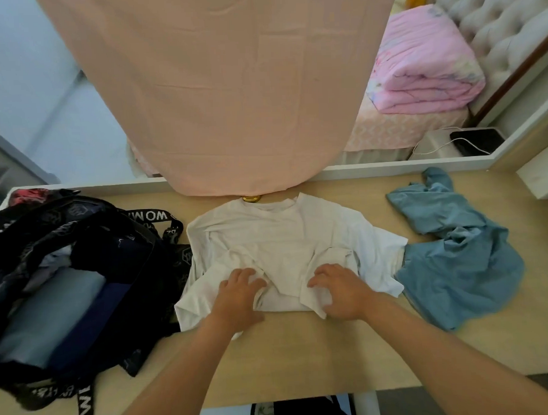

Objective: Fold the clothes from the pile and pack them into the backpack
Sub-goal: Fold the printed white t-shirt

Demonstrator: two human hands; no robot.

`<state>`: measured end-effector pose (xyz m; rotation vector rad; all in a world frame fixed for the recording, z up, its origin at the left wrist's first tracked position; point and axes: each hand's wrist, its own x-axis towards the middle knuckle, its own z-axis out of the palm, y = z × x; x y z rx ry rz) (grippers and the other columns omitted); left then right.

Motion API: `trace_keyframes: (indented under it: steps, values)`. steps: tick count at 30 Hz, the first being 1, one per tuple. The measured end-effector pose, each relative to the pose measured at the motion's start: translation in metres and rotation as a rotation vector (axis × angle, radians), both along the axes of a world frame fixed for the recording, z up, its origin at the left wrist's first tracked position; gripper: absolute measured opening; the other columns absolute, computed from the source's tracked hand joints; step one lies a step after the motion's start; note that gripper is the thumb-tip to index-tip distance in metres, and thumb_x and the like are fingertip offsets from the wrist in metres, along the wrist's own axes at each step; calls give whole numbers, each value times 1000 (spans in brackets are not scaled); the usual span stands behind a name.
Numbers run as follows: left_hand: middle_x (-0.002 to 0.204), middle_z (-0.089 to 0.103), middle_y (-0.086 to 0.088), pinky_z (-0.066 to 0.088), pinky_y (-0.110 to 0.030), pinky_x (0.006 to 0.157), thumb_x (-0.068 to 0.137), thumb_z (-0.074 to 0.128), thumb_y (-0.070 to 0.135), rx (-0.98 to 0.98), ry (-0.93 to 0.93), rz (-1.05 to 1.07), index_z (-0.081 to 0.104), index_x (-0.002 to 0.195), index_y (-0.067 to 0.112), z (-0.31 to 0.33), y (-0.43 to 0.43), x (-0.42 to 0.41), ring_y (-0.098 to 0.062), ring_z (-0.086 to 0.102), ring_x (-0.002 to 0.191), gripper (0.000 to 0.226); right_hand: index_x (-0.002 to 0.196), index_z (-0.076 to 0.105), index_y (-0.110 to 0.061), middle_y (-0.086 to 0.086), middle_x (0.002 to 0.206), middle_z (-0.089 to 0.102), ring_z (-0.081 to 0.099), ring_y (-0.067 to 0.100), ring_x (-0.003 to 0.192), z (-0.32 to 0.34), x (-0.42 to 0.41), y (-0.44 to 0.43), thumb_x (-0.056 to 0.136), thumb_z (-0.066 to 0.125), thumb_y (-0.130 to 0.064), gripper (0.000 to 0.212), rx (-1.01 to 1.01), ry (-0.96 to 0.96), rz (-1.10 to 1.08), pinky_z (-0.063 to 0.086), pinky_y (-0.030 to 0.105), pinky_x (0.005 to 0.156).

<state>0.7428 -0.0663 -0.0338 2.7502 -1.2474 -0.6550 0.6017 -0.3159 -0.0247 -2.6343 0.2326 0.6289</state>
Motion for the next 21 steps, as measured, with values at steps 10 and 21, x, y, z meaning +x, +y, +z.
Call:
trace_keyframes:
  steps: [10, 21]
  values:
    - [153, 32, -3, 28, -28, 114, 87, 58, 0, -163, 184, 177, 40, 145, 17, -18, 31, 18, -22, 31, 141, 63, 102, 73, -24, -14, 113, 56, 53, 11, 103, -12, 28, -14, 89, 66, -41, 23, 100, -39, -75, 44, 29, 89]
    - [130, 59, 3, 44, -29, 89, 98, 38, 15, 108, -74, 184, 51, 137, 31, 42, 0, 71, -17, 56, 117, 44, 71, 63, -6, 4, 75, 63, 57, 16, 74, 17, 61, -42, 98, 56, -30, 36, 344, -78, -532, 43, 35, 73]
